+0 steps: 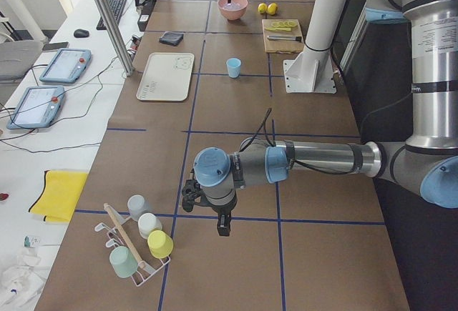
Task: Put ice and strawberries in cup
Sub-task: 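Move the right gripper back over the bowl of ice, then lower the right gripper into the ice and grasp a third cube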
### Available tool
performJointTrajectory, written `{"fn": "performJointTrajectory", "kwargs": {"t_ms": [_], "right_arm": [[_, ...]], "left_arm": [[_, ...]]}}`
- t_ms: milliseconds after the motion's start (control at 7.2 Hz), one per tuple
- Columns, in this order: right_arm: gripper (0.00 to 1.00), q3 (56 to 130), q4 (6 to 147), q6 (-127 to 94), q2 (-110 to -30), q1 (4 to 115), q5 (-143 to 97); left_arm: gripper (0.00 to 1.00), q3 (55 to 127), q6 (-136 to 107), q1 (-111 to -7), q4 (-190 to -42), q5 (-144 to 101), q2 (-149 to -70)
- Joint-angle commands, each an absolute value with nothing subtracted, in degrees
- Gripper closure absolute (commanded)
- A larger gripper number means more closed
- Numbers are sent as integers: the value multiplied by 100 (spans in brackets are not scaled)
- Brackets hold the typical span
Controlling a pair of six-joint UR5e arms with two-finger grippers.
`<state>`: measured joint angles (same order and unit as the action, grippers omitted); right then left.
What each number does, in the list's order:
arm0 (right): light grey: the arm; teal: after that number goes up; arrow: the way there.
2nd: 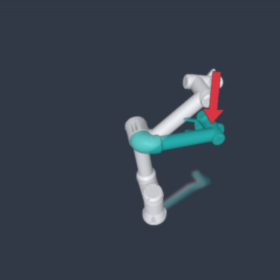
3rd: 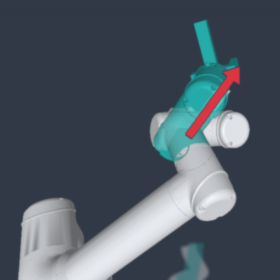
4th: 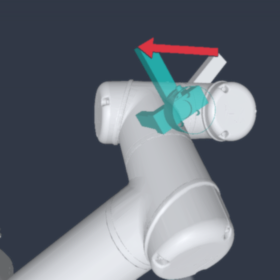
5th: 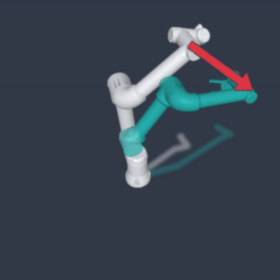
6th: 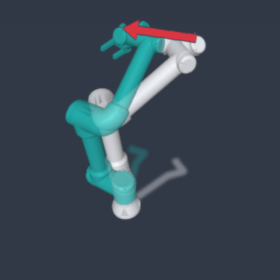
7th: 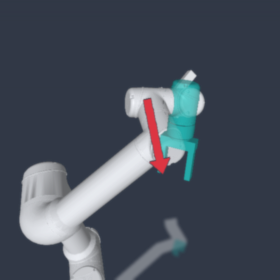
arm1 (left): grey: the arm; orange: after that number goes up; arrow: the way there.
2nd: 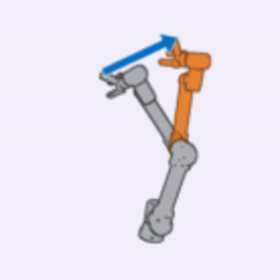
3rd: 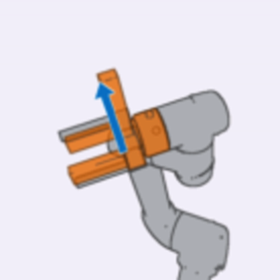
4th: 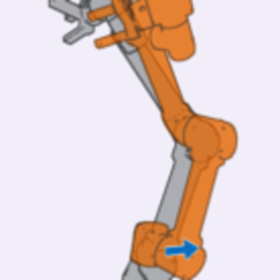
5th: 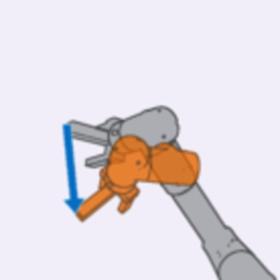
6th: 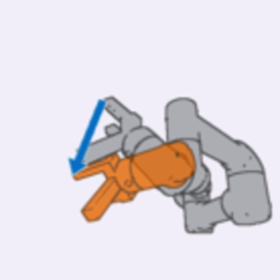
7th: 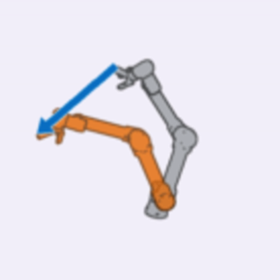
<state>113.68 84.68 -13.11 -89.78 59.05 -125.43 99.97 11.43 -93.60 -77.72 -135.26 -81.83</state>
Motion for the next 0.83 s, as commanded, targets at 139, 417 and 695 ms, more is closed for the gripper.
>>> {"fn": "performJointTrajectory", "kwargs": {"t_ms": [139, 417, 695], "right_arm": [[11, 10778, 7631, -1458, -9413, 5950, -12542], [13, 10635, 7550, -1459, -9413, 5950, -12516], [14, 10548, 7541, -1450, -9404, 5950, -12472]], "left_arm": [[0, 10002, 1143, -9352, -7743, -13526, -8183], [0, 9993, 1143, -9352, -7743, -13526, -8183], [0, 9993, 1143, -9352, -7743, -13526, -8183]]}}
